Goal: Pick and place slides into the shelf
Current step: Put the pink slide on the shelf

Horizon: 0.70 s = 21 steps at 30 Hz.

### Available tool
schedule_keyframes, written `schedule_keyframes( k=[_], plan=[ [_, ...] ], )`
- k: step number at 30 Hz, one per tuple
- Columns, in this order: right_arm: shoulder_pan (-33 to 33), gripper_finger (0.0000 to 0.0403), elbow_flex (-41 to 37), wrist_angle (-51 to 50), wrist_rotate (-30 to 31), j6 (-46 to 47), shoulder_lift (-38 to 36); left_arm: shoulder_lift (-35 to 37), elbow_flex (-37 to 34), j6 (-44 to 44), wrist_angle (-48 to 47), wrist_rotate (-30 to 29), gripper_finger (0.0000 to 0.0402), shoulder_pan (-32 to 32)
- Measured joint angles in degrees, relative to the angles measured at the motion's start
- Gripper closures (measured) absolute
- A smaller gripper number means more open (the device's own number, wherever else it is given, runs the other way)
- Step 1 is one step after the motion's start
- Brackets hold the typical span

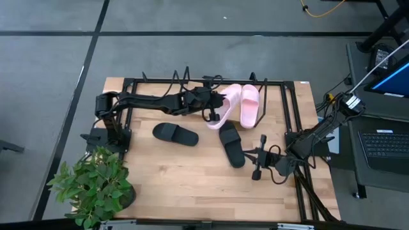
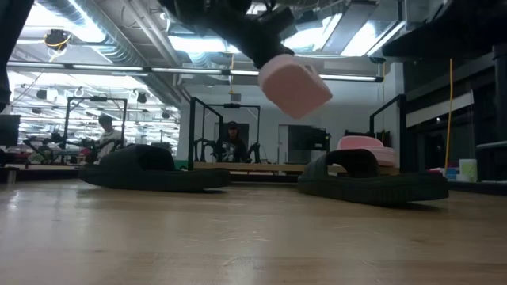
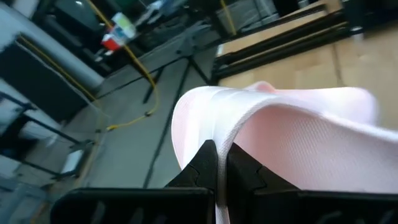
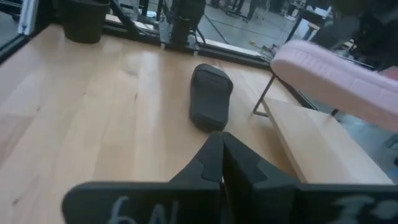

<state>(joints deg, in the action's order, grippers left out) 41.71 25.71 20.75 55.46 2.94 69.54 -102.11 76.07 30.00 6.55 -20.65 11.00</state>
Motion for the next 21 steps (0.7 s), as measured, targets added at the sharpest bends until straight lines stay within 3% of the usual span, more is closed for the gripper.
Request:
schedule_keyframes(
  k=[6,13,21],
  plan=[
    [-0.8,0.0397,0.0,0.0,0.0,4.2,0.0,-0.7,0.0,0.4,1.5,-1.3,0.0399,0.0],
    [-0.8,0.0397,0.0,1.0,0.0,4.1,0.0,-0.7,0.0,0.3,3.0,-5.5,0.0399,0.7],
    [-2.6,0.0397,0.0,1.8,0.4,2.6,0.0,-0.7,0.0,-0.8,3.5,-5.7,0.0399,2.2]
  ],
)
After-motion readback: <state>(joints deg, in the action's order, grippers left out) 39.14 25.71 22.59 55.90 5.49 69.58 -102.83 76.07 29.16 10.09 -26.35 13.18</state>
